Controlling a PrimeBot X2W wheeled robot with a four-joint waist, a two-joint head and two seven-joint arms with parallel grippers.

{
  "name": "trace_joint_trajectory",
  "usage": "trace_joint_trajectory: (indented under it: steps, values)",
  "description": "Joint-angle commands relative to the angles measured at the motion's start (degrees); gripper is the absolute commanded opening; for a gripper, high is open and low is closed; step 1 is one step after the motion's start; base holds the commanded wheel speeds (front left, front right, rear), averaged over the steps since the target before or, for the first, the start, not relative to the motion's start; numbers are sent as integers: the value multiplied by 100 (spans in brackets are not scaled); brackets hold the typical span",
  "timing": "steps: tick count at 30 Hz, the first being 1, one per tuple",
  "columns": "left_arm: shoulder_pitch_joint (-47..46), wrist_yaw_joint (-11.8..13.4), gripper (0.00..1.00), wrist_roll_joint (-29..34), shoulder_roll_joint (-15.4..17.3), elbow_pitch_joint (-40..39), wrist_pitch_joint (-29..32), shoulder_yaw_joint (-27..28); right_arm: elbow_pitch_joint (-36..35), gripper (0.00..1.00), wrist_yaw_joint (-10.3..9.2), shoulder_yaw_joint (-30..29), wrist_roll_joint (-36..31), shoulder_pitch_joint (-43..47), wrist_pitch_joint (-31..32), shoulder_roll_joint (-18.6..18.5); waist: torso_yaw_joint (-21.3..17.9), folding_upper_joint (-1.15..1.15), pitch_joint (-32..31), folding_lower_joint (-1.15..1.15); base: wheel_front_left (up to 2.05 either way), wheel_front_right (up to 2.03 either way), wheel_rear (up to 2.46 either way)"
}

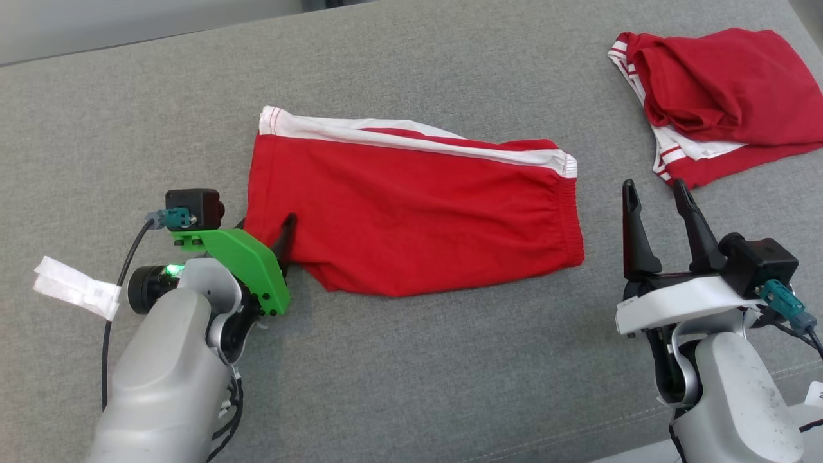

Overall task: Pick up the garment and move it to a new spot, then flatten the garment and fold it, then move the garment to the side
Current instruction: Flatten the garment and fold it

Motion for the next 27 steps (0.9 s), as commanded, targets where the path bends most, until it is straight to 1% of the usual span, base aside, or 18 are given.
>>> trace_joint_trajectory:
  steps: [1, 3, 4, 5, 13, 19, 24, 27]
  values:
    - [180, -20, 49, -73, 11, 5, 88, -59, -22, 100, -10, 23, 21, 4, -17, -16, -22, 0, 14, 0, 0, 0, 0]
    - [222, -20, 29, -172, 22, -65, 105, -115, -28, 100, -10, 49, 42, -10, -17, -16, -44, 0, 26, 0, 0, 0, 0]
    - [239, -20, 12, -198, 42, -84, 93, -127, -30, 100, -10, 54, 47, -10, -17, -16, -54, 0, 28, 0, 0, 0, 0]
    - [251, -20, 0, -224, 55, -99, 83, -139, -31, 100, -10, 58, 49, -10, -17, -16, -60, 0, 27, 0, 0, 0, 0]
    - [381, 3, 0, -340, 178, -223, -353, -46, -19, 100, -10, -64, -19, 120, -17, -16, -6, 0, -167, 0, 0, 0, 0]
    - [836, 35, 0, -417, 221, -522, -655, -1, 39, 100, -10, -210, -77, 293, -17, -16, 228, 0, -489, 0, 0, 0, 0]
    - [1509, 161, 0, -514, 205, -1065, -817, 24, 103, 100, -10, -277, -127, 438, -17, -16, 481, 0, -747, 0, 0, 0, 0]
    - [1928, 294, 0, -547, 162, -1418, -905, 36, 137, 100, -10, -269, -146, 505, -17, -16, 593, 0, -830, 0, 0, 0, 0]
